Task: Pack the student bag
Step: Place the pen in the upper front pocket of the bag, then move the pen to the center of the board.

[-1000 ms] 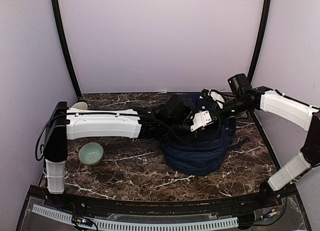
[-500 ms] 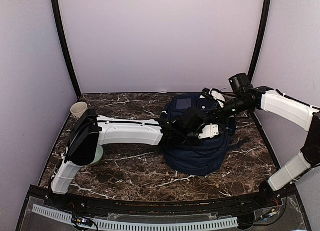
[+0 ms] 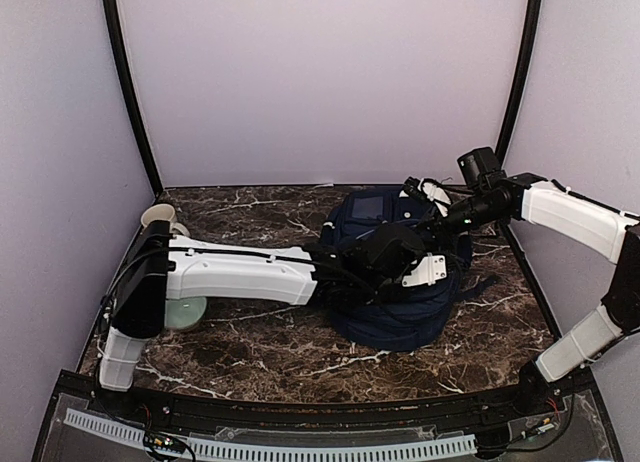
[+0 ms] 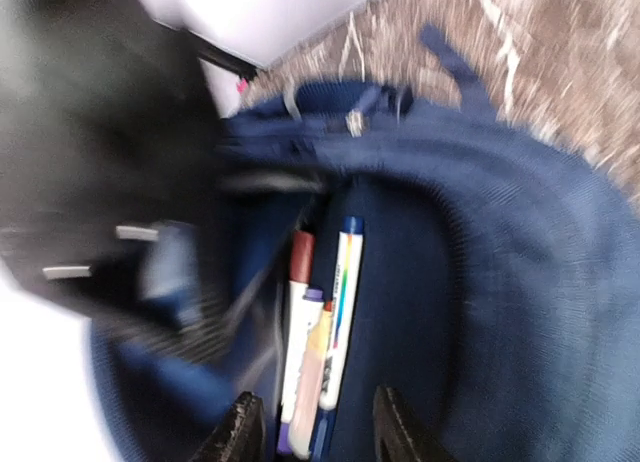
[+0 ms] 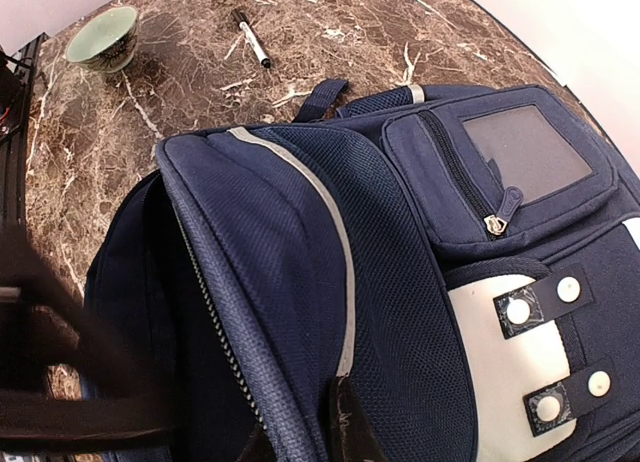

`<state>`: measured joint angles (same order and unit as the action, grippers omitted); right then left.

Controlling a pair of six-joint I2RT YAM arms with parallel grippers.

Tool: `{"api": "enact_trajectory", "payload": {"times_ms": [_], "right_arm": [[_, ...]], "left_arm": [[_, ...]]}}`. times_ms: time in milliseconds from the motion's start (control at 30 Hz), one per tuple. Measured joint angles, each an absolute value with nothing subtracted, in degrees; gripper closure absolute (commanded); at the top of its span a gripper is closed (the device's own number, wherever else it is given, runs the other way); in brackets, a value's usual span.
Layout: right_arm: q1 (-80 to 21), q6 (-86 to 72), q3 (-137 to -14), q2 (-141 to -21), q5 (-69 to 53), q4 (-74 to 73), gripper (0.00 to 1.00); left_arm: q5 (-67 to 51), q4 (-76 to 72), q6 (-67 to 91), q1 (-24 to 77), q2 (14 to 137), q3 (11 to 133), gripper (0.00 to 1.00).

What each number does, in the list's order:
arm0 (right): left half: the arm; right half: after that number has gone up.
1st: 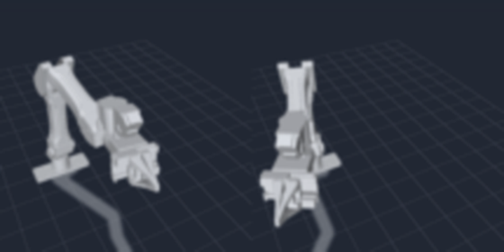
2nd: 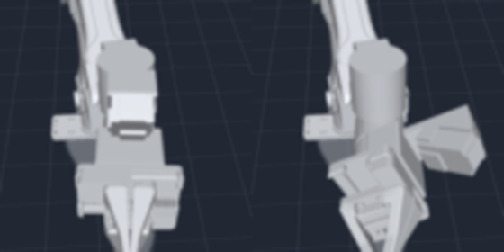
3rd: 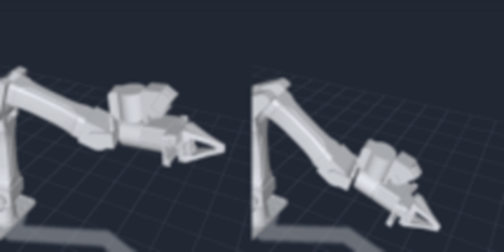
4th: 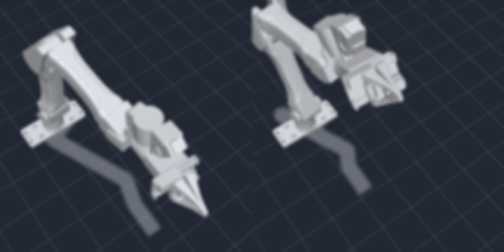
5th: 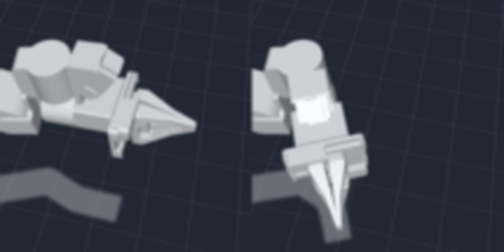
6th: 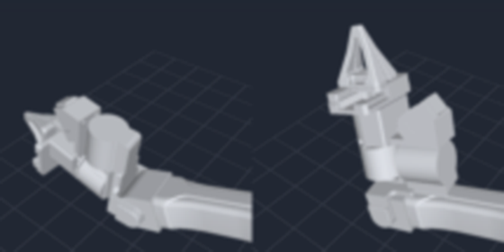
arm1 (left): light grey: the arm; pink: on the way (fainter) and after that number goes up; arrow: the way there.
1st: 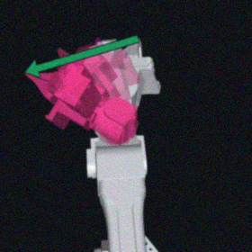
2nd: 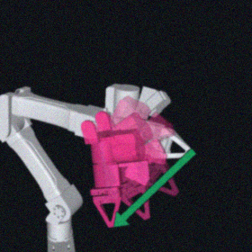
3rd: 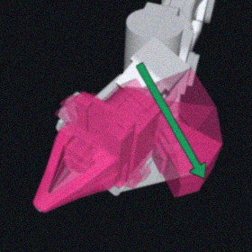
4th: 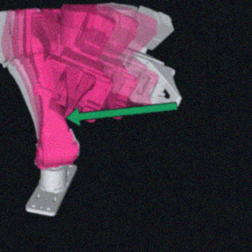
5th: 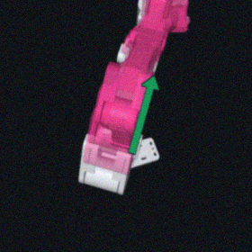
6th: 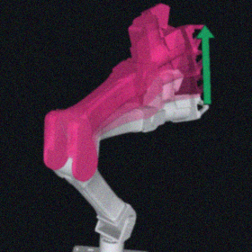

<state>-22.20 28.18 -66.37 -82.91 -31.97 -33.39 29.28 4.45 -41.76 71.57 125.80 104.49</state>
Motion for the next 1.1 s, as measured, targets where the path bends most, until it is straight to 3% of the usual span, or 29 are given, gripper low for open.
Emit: {"api": "enact_trajectory", "payload": {"times_ms": [200,400,667,833,1033,1100], "right_arm": [[-22.2,28.2,-66.3,-82.9,-32.0,-33.4,1.0],[-22.2,28.2,-66.3,-82.9,-32.0,-33.4,1.0],[-22.2,28.2,-66.3,-82.9,-32.0,-33.4,1.0],[-22.2,28.2,-66.3,-82.9,-32.1,-33.4,1.0],[-22.2,28.3,-66.3,-82.9,-32.1,-33.4,1.0],[-22.2,28.4,-66.3,-82.9,-32.1,-33.4,1.0]], "left_arm": [[29.7,4.1,-34.3,76.9,111.2,96.6,0.59],[33.7,2.0,-23.0,76.4,97.3,84.6,0.51],[32.2,13.5,3.6,61.2,94.3,78.5,0.44],[29.2,20.5,24.7,49.3,94.2,77.5,0.44],[22.9,24.0,45.4,42.0,96.1,76.5,0.42],[22.1,25.3,50.9,40.9,97.9,77.0,0.47]]}}
